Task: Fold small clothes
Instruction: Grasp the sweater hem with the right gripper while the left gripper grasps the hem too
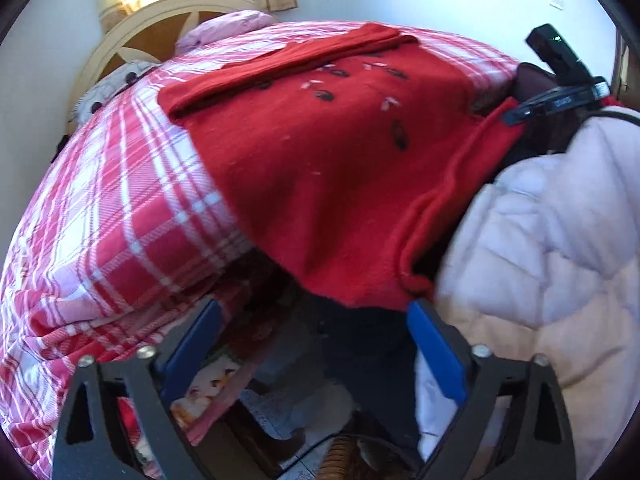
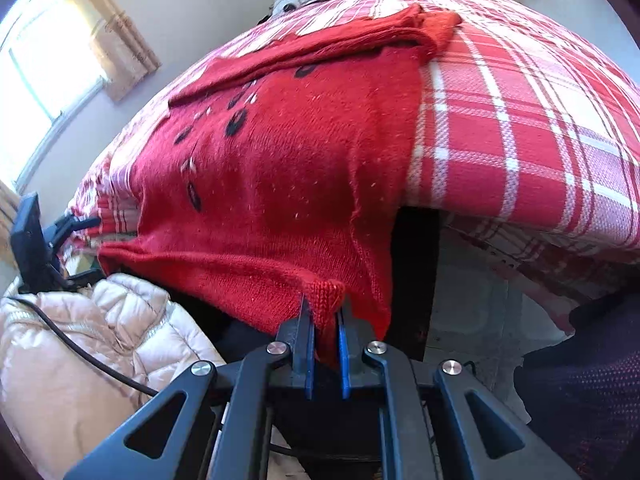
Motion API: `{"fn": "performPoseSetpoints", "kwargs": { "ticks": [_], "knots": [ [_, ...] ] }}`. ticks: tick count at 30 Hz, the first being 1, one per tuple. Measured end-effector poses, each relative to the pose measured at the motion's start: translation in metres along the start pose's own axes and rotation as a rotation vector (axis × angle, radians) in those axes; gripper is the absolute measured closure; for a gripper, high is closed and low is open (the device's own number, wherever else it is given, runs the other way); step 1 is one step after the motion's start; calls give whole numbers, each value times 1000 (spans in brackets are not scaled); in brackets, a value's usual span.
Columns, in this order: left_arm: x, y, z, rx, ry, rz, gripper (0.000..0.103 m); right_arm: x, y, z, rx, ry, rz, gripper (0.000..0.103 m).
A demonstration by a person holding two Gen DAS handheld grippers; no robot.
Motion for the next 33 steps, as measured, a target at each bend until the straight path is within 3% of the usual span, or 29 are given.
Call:
{"fn": "performPoseSetpoints", "kwargs": {
  "ticks": [5, 10, 16, 23, 24, 26, 27, 29, 33],
  "knots": [
    [-24, 7, 1, -17, -64, 62, 9, -11, 16, -16, -78, 37, 98, 94],
    [-31, 14, 5, -38, -61, 91, 9, -20, 32, -27, -154, 31, 178, 94],
    [-36, 24, 14, -91, -66, 155, 9, -31, 32, -17, -136, 24, 233, 94],
    [-51, 35, 20, -114, -112, 221, 42, -28, 29, -9, -110, 24, 227, 94],
    [-51, 35, 23, -105, -146, 197, 48, -28, 29, -8, -109, 25, 227, 94],
    [-49, 33, 31, -76, -275, 99, 74, -29, 27, -7, -104, 25, 228, 94],
    [-47, 33, 35, -63, -314, 55, 76, -29, 27, -8, -104, 23, 227, 94],
    [-43, 33, 33, -69, -322, 24, 88, -28, 27, -10, -108, 25, 221, 94],
    [-21, 47, 5, -162, -392, -95, 89, -20, 36, -21, -134, 37, 188, 94]
  ]
}}
Point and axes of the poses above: each gripper's, at about its wrist camera, not at the fingertips, and z roughly the way its jaws point, x to its left, y to its top, the point moved 7 cm from there along z, roughly the way its jaws point, and after that the axes turned 8 degrees about z, right-handed, at the moved point
